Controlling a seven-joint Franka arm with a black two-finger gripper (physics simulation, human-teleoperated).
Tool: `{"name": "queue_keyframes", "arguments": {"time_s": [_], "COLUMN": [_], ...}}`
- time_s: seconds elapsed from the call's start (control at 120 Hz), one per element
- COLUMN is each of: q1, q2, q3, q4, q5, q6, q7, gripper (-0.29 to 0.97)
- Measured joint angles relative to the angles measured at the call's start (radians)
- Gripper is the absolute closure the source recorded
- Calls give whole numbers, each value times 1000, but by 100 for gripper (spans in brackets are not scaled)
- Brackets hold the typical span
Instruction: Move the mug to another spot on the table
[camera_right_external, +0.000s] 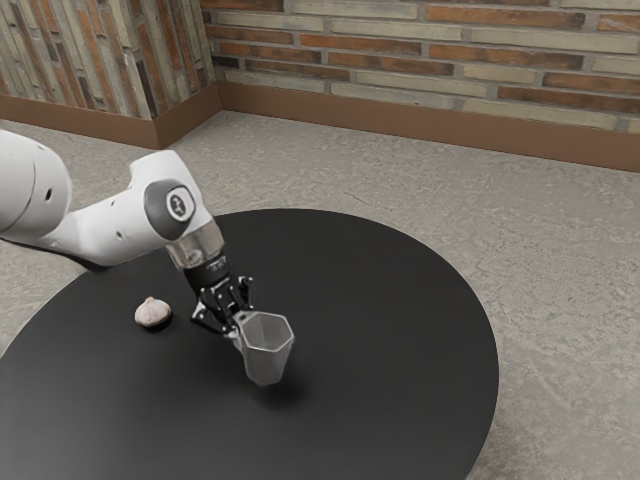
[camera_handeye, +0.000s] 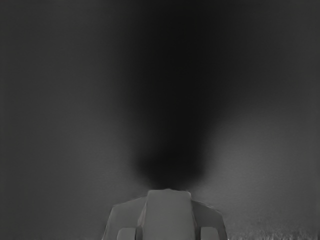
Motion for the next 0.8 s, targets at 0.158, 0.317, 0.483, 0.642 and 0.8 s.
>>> {"name": "queue_keyframes", "arguments": {"time_s": [0.158,0.317,0.483,0.642,0.8], "q1": [14,36,59,67,70], "q2": [-10,23,85,88,97], "q3": [57,112,133,181,200], "q4": [23,46,103,74,35], "q5": [52,69,22,-94,-172], "q6": [-2,15,21,-62,-116], "q7": [7,44,98,227,376], "gripper": [73,74,75,75,75]}}
